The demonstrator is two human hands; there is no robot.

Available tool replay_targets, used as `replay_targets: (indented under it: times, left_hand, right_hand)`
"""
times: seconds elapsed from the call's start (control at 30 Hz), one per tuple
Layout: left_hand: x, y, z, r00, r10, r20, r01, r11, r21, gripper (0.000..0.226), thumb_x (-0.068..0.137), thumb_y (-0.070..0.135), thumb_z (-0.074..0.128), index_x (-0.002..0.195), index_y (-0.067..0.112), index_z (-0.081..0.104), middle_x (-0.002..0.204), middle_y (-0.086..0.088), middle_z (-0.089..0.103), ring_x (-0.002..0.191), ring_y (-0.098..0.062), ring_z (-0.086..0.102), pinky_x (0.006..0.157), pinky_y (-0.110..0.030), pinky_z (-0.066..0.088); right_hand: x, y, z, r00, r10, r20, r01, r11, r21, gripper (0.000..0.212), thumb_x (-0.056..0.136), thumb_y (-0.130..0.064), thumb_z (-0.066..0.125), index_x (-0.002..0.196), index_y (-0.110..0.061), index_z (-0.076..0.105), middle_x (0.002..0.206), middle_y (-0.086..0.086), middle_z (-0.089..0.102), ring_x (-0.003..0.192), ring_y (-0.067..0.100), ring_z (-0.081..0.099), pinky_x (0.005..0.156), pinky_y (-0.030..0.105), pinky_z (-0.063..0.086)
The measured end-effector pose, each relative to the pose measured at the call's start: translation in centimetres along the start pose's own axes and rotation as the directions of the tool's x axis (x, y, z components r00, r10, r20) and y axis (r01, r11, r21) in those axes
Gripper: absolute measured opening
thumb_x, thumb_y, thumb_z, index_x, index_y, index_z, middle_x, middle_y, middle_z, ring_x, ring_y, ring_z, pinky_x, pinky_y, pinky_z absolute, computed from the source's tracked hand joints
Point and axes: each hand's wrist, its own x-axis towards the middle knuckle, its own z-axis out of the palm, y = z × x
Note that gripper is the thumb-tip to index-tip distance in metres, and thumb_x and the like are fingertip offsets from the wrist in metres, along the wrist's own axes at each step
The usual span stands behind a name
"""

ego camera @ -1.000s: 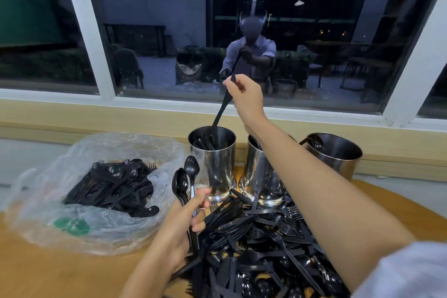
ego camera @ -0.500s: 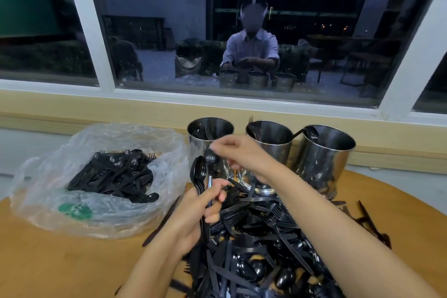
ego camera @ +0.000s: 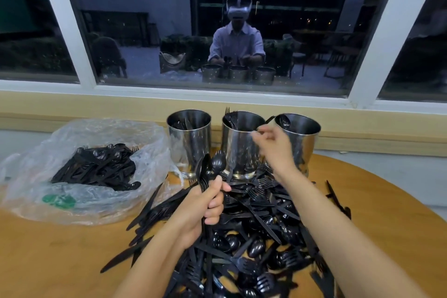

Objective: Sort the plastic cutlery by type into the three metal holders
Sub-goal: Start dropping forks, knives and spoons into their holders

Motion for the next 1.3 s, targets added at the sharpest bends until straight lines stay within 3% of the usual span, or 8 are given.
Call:
replay_targets:
  times: [0.17,0.3,0.47,0.73,0.8,0.9,1.17,1.3]
  left_hand:
    - [0.7,0.6,0.2,1.000,0.002,-0.027,-0.003,1.000,-0.018,0.037,0.093,0.041,0.049,0.098,0.005,0.057,0.053,0.007,0.031,0.042,-0.004,0.023,0.038,-0.017,0.021]
    - [1.2,0.8,0.1,0.999,0.015,-0.049,-0.017,0.999,-0.039,0.033,0.100,0.035,0.046,0.099,0.005,0.058,0.054,0.006,0.032,0.041,-0.004,0.024,0.037,-0.016,0.023]
    - [2.2,1.0,-0.3,0.993,0.026,-0.116,-0.037,0.995,-0.090,0.027,0.095,0.031,0.054,0.099,0.005,0.061,0.055,0.006,0.034,0.041,-0.004,0.024,0.037,-0.015,0.021]
    - [5.2,4.3,1.9,0.934,0.166,-0.317,-0.200,0.977,-0.077,0.061,0.070,0.047,0.071,0.116,0.006,0.066,0.085,-0.010,0.061,0.044,-0.005,0.029,0.064,-0.021,0.044]
    - [6.0,4.9,1.9,0.908,0.152,-0.390,-0.218,0.967,-0.133,0.062,0.077,0.042,0.074,0.120,-0.001,0.061,0.080,-0.010,0.066,0.044,-0.005,0.031,0.075,-0.025,0.050]
    - [6.6,5.4,1.7,0.872,0.193,-0.449,-0.303,0.935,-0.186,0.012,0.091,0.020,0.069,0.089,0.008,0.069,0.081,-0.003,0.070,0.044,-0.005,0.034,0.041,-0.017,0.031]
    - [7.0,5.2,0.9,0.892,0.261,-0.368,-0.222,0.964,0.146,0.016,0.089,0.021,0.072,0.096,0.008,0.076,0.068,-0.003,0.062,0.045,-0.009,0.033,0.043,-0.021,0.028]
    - [7.5,5.3,0.3,0.904,0.257,-0.342,-0.247,0.966,0.073,0.013,0.097,0.019,0.061,0.106,0.017,0.070,0.079,0.003,0.065,0.043,-0.002,0.033,0.043,-0.017,0.027]
  right_hand:
    - [7.1,0.9,-1.9,0.994,0.069,-0.083,-0.075,0.995,-0.063,0.054,0.093,-0.017,0.064,0.142,-0.014,0.042,0.123,0.003,0.053,0.107,0.024,0.059,0.096,0.035,0.050]
    - [8.7,-0.3,-2.1,0.995,-0.066,-0.080,0.058,0.993,-0.099,0.008,0.091,-0.005,0.062,0.096,-0.007,0.068,0.091,0.009,0.068,0.075,0.017,0.061,0.064,0.016,0.051]
    - [8.6,-3.1,-3.9,0.933,-0.144,-0.330,0.187,0.977,0.103,0.006,0.089,-0.010,0.065,0.085,-0.009,0.069,0.068,-0.001,0.064,0.051,0.002,0.056,0.064,0.023,0.053]
    - [0.5,-1.8,-1.0,0.983,0.180,0.029,-0.158,0.766,0.623,0.007,0.091,-0.009,0.062,0.096,-0.006,0.065,0.086,0.002,0.062,0.068,0.006,0.059,0.070,0.021,0.055]
    - [-1.2,-0.9,0.1,0.979,0.187,0.076,-0.197,0.801,0.565,0.008,0.090,-0.009,0.063,0.096,-0.005,0.066,0.082,0.002,0.064,0.067,0.005,0.062,0.070,0.020,0.055]
    - [-2.3,0.4,0.9,0.976,0.140,0.166,-0.194,0.905,0.379,0.007,0.089,-0.012,0.067,0.095,-0.008,0.069,0.080,0.001,0.068,0.070,0.007,0.065,0.070,0.020,0.055]
    - [-0.6,-0.6,1.5,0.844,-0.134,0.519,0.275,0.940,-0.204,0.004,0.088,-0.022,0.070,0.089,-0.026,0.070,0.078,-0.014,0.065,0.062,-0.007,0.055,0.066,0.009,0.042]
    - [2.4,-2.5,0.8,0.911,-0.175,0.373,0.280,0.928,-0.248,0.008,0.094,-0.021,0.062,0.085,-0.020,0.061,0.072,-0.007,0.060,0.048,-0.011,0.051,0.053,0.008,0.040]
